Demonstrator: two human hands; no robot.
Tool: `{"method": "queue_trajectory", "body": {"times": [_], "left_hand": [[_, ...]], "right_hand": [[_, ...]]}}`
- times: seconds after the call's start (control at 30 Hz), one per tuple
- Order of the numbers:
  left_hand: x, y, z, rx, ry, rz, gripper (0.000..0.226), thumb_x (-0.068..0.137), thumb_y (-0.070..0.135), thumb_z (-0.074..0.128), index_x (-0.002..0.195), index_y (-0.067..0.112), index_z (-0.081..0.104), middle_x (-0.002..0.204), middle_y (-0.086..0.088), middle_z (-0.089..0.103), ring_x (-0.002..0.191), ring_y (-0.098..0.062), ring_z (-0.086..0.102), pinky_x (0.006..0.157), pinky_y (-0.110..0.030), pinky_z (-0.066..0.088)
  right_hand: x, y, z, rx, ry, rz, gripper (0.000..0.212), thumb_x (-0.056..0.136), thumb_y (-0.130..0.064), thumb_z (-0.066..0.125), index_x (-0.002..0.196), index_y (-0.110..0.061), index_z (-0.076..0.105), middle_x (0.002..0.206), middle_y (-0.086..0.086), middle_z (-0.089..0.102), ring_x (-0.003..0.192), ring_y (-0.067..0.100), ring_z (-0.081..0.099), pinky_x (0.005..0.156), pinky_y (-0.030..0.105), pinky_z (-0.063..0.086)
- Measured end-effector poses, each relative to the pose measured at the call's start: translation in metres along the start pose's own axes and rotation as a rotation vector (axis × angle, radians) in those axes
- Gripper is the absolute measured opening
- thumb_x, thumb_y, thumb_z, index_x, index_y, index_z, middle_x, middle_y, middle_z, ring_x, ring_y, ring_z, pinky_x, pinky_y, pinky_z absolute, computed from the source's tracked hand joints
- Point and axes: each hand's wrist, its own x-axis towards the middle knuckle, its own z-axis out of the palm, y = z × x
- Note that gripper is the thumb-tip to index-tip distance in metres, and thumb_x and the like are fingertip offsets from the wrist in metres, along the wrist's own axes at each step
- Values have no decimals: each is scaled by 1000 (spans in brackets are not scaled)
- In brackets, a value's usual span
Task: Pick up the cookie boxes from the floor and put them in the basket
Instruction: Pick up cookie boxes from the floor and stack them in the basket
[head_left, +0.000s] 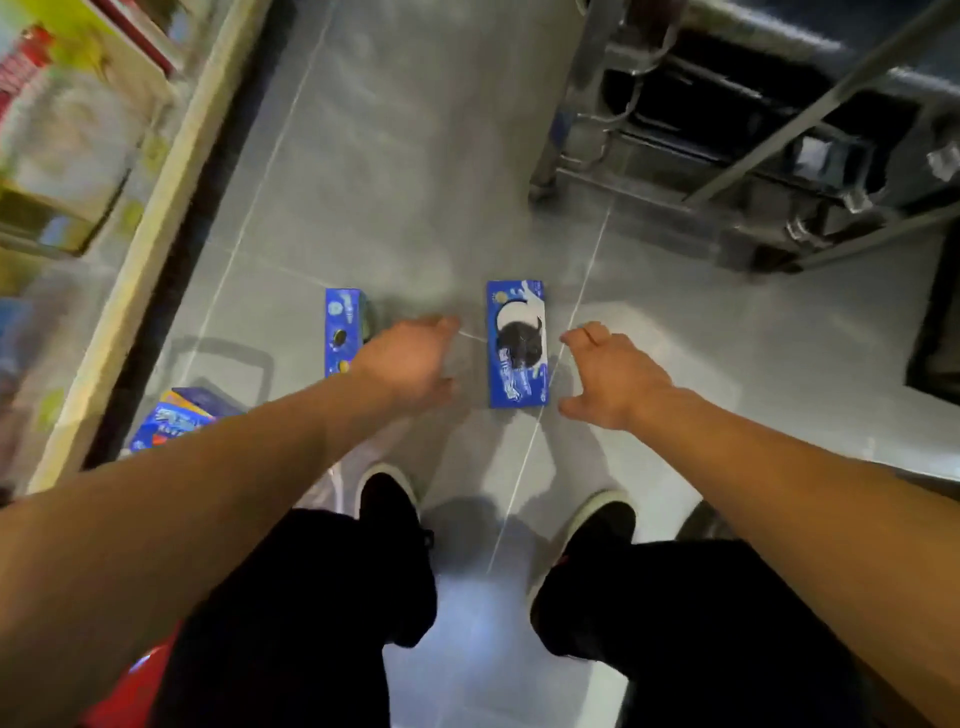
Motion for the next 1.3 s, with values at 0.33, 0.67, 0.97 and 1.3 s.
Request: {"method": "queue_trajectory", "body": {"times": [0.33,0.67,0.97,1.3], "left_hand": [[155,-31,86,186,-54,207,62,82,42,66,135,17,46,125,-12,59,113,-31,56,91,-36,48],[172,-38,114,-25,-23,91,90,70,52,77,142,15,37,135,-7,56,119,-25,55,96,-32,46],[158,-24,163,145,-23,107,129,59,54,76,150,27,-12,144,-4,38,123,-29,47,95,-38,43],[182,-52,119,-127,-3,20,83,69,44,81,138,17,43,129,-2,58,112,-22,58,89,-23,42]], "right_hand": [[179,48,76,-474,198,-319,93,87,-26,69,153,-34,4,164,1,-5,150,32,1,119,44,15],[177,59,129,-465,477,-153,92,55,-54,79,130,-8,53,113,17,57,105,39,55,103,52,40],[191,71,107,-445,311,-317,122,64,-50,80,155,-23,4,162,7,10,149,35,5,121,48,9],[181,86,121,-297,561,-271,97,60,-59,67,139,-10,38,129,10,47,122,34,43,106,51,35]]}}
